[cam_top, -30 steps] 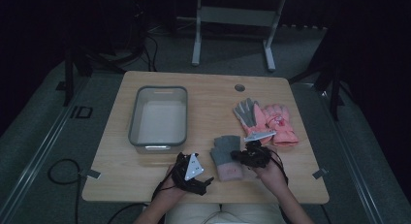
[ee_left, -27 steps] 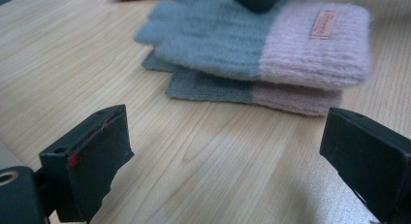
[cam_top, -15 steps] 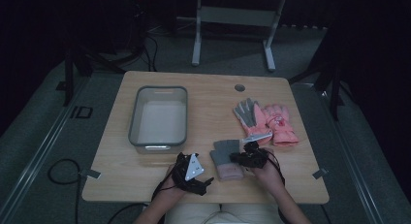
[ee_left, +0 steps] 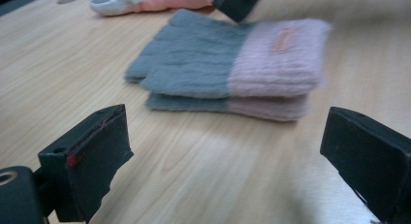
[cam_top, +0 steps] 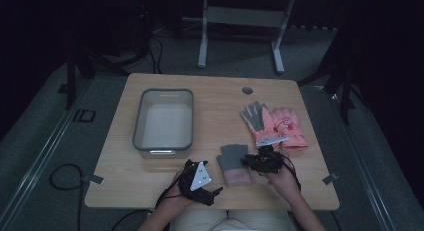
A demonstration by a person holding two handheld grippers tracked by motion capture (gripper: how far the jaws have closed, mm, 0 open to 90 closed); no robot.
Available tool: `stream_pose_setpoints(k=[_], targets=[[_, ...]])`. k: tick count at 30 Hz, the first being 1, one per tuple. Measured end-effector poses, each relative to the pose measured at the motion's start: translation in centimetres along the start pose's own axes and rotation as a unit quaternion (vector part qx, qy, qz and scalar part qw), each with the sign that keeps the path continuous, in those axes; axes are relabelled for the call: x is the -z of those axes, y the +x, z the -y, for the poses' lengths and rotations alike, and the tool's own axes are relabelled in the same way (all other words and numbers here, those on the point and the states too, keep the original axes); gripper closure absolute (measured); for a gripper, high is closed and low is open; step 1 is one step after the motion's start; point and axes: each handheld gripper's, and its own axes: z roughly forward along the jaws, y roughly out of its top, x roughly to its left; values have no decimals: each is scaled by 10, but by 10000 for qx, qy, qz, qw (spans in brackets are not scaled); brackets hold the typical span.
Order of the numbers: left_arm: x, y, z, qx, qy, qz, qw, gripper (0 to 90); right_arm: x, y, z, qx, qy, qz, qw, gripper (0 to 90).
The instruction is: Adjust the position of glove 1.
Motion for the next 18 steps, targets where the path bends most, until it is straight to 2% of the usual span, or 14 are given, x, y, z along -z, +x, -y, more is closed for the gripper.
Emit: stream_pose_setpoints(k=[2, 4, 6, 7, 9, 12, 14, 16, 18], targets=[[2, -5, -7, -258, -27, -93, 9996, 35, 10, 0, -3, 64, -95, 39, 9999, 693], [3, -8, -13, -333, -10, -106, 9994, 39, 18, -3, -6, 104, -164, 120, 9997, 693], [2, -10, -19, -306, 33, -77, 9995, 62, 23, -8, -9, 99, -228, 169, 9995, 693], [0, -12, -22, -315, 130, -14, 9994, 82, 25, -10, -10, 70, -253, 186, 9995, 693], [-3, -18, -28, -430, 165, 118, 9989, 85, 27, -15, -13, 24, -288, 233, 9993, 693], [-11, -21, -36, -350, 314, 267, 9985, 110, 27, -19, -18, -7, -320, 265, 9991, 688], [-18, -22, -41, -441, 462, 348, 9974, 126, 25, -21, -22, -11, -315, 295, 9991, 688], [-23, -24, -45, -586, 465, 530, 9958, 126, 22, -23, -25, -38, -294, 311, 9991, 688], [-29, -26, -47, -825, 505, 619, 9934, 127, 20, -25, -27, -74, -295, 289, 9991, 689]])
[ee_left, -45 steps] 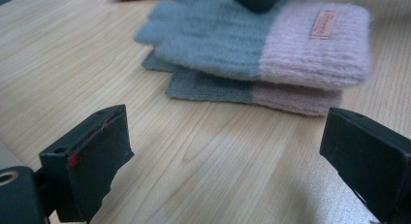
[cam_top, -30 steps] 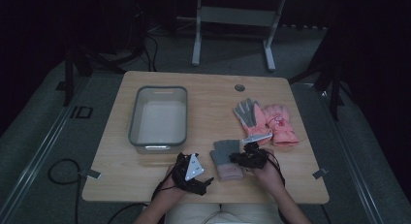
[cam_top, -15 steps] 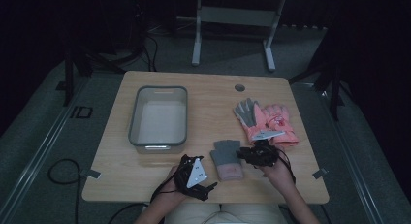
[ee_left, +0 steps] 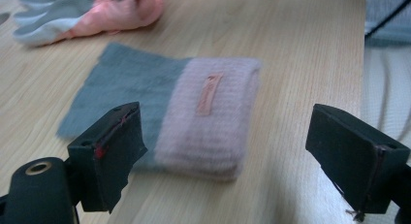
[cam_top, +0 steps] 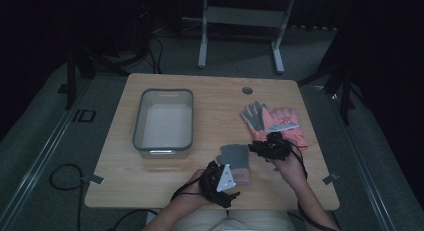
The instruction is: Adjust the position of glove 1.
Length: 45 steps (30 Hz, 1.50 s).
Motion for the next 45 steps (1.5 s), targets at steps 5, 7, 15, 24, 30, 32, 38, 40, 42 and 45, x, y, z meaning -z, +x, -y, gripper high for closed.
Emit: stream_pose_setpoints(k=[5, 7, 15, 24, 30, 32, 38, 40, 42, 45], targets=[[-10, 1, -5, -351, -49, 73, 9993, 180, -8, -3, -4, -8, 80, 4, 10000, 690], [-15, 3, -6, -469, 47, 78, 9989, 209, -12, -5, -6, -56, 121, 3, 9999, 691], [-27, 1, -1, -775, 441, -94, 9960, 305, -32, -11, -8, -302, 280, -52, 9991, 652], [-29, 4, 3, -735, 578, -236, 9953, 428, -50, -15, -3, -476, 458, 41, 9978, 566], [-26, 14, 4, -661, 543, 2, 9963, 537, -67, -17, 6, -495, 692, -65, 9964, 511], [-25, 18, 5, -610, 495, 101, 9969, 555, -67, -17, 6, -549, 701, -67, 9960, 517], [-25, 23, 5, -577, 496, 239, 9968, 612, -70, -15, 6, -586, 756, -468, 9943, 616], [-24, 23, 5, -629, 470, 191, 9967, 628, -73, -11, 4, -530, 814, -604, 9934, 661], [-23, 21, 7, -622, 423, 96, 9971, 637, -75, -8, 4, -525, 746, -617, 9939, 701], [-21, 22, 10, -497, 386, 68, 9980, 647, -75, -1, 4, -395, 605, -580, 9957, 727]])
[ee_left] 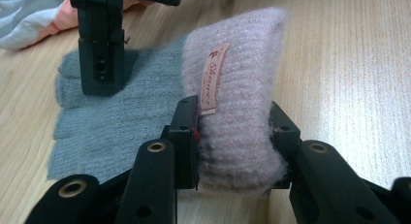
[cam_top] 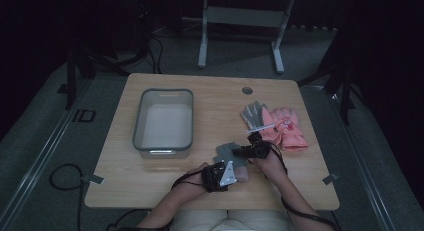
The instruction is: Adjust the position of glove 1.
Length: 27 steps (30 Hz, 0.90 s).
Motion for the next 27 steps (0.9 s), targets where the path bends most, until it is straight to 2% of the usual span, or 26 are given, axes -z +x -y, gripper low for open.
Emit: stream_pose_setpoints(k=[3, 6, 11, 14, 19, 22, 23, 27], targets=[[2, 4, 0, 100, 81, 61, 9999, 657, 1, 1, -1, 16, -31, 0, 10000, 729], [7, 6, -3, 132, 208, 46, 9997, 665, 10, 6, -7, 20, -245, -93, 9997, 736], [13, 11, -6, 259, 122, 81, 9996, 670, 20, 10, -13, 71, -334, -88, 9994, 736], [17, 17, -11, 259, 94, 77, 9996, 670, 27, 13, -18, 54, -426, -61, 9991, 737], [26, 26, -20, 210, 62, 107, 9997, 673, 38, 15, -26, 122, -551, -46, 9984, 737], [32, 29, -25, 137, 88, 110, 9998, 675, 44, 16, -29, 104, -602, -83, 9981, 738], [36, 32, -28, 55, 118, 90, 9999, 675, 45, 17, -31, 122, -618, -88, 9980, 738], [46, 38, -32, -14, 135, 67, 9999, 676, 50, 21, -37, 158, -690, -97, 9974, 738]])
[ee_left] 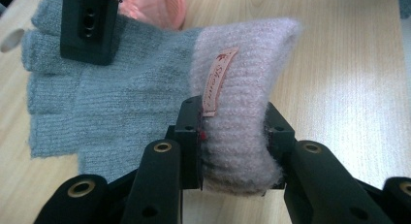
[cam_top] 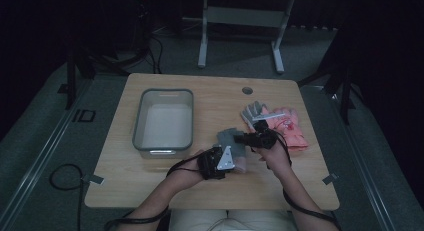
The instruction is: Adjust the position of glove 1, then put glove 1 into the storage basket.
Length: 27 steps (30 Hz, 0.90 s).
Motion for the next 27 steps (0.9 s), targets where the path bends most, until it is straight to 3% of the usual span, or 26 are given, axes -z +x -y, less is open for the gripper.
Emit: stream_pose_setpoints(k=[13, 18, 22, 27], targets=[[46, 30, -9, -171, 235, -255, 9993, 675, 1, 26, -48, 345, -207, -37, 9992, 737], [65, 45, -8, -316, 448, -404, 9977, 675, -7, 40, -74, 509, -280, -84, 9983, 737], [86, 59, -3, -325, 554, -522, 9966, 674, -14, 51, -93, 578, -330, -172, 9976, 737], [101, 69, 6, -292, 677, -600, 9955, 673, -27, 66, -113, 710, -343, -257, 9966, 737]])
